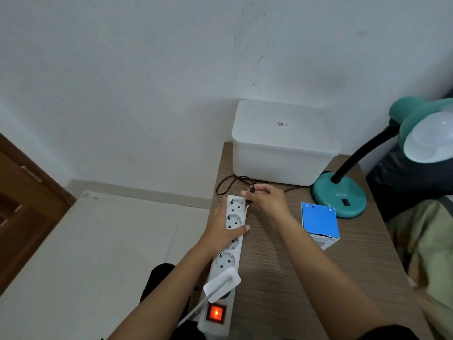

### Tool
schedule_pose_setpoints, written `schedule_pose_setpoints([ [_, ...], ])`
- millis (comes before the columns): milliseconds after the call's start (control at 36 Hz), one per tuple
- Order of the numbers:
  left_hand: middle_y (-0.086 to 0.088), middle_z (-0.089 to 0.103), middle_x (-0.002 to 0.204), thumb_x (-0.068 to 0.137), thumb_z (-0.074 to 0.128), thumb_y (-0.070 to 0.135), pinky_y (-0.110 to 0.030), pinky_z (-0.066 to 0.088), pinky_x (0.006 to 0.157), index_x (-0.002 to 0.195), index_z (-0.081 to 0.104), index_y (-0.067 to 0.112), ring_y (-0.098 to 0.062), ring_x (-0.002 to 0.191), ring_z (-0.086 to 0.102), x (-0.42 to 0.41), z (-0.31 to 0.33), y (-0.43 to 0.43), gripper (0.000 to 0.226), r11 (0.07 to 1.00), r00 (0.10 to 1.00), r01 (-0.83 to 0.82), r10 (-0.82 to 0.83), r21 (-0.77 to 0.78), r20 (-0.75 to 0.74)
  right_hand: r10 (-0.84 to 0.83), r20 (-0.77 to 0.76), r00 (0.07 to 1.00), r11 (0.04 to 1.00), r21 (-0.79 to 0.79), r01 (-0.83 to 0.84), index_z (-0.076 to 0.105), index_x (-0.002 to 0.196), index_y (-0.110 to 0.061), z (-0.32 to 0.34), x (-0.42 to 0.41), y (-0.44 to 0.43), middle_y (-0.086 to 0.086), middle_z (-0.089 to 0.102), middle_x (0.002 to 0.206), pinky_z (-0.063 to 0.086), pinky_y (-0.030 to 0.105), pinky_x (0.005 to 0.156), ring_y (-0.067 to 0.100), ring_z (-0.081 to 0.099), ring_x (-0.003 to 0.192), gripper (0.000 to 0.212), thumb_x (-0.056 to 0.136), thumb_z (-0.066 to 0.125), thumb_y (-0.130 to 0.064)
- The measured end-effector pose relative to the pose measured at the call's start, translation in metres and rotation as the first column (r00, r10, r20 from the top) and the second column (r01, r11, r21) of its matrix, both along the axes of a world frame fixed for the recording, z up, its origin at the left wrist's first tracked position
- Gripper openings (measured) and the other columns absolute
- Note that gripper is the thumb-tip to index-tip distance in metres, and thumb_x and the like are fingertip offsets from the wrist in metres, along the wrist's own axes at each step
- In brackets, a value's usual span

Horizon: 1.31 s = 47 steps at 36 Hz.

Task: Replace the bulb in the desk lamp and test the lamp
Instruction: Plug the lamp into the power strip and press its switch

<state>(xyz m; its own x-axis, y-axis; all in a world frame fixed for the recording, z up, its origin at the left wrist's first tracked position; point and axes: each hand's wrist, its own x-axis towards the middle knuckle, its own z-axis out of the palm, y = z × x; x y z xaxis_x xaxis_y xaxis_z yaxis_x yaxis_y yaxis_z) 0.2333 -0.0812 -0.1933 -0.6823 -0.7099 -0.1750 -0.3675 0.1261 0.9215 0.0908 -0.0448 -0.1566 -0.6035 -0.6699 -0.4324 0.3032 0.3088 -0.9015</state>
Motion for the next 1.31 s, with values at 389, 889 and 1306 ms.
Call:
schedule_pose_setpoints([
  [389,0.012,0.051,0.119,0.078,0.074,0.028,-0.005,0.038,0.073,0.135,0.036,0.036,0.010,0.101,0.049,0.000,-0.004,-0.001,0.069,1.000,1.000,-0.007,0.007,0.004,-0.021,-0.005,-0.096,0.995,1.000,-0.028,0.002,0.063,0.080,-0.009,-0.009,0.010,-0.009,0.008,0.065,0.080,0.054,0.013,0.052,0.016,0.064,0.068,0.022,0.067,0.082,-0.009],
  [889,0.021,0.045,0.112,0.077,0.075,0.029,-0.005,0.035,0.077,0.138,0.032,0.036,0.000,0.108,0.049,0.000,-0.006,-0.001,0.075,0.998,0.999,-0.038,0.040,0.052,-0.030,0.097,-0.266,0.959,0.987,-0.095,-0.126,0.063,0.075,-0.018,-0.010,0.011,-0.014,0.016,0.072,0.093,0.055,0.030,0.080,0.023,0.067,0.086,0.020,0.074,0.075,-0.002],
  [1306,0.030,0.043,0.100,0.078,0.074,0.021,0.008,0.035,0.068,0.132,0.033,0.036,0.018,0.089,0.046,0.001,-0.004,0.000,0.070,0.998,0.998,-0.036,0.039,0.050,-0.052,0.238,-0.424,0.874,0.963,-0.016,-0.270,0.065,0.093,-0.004,-0.023,0.017,-0.015,0.012,0.075,0.093,0.053,0.011,0.070,0.015,0.069,0.080,0.012,0.081,0.066,0.000],
])
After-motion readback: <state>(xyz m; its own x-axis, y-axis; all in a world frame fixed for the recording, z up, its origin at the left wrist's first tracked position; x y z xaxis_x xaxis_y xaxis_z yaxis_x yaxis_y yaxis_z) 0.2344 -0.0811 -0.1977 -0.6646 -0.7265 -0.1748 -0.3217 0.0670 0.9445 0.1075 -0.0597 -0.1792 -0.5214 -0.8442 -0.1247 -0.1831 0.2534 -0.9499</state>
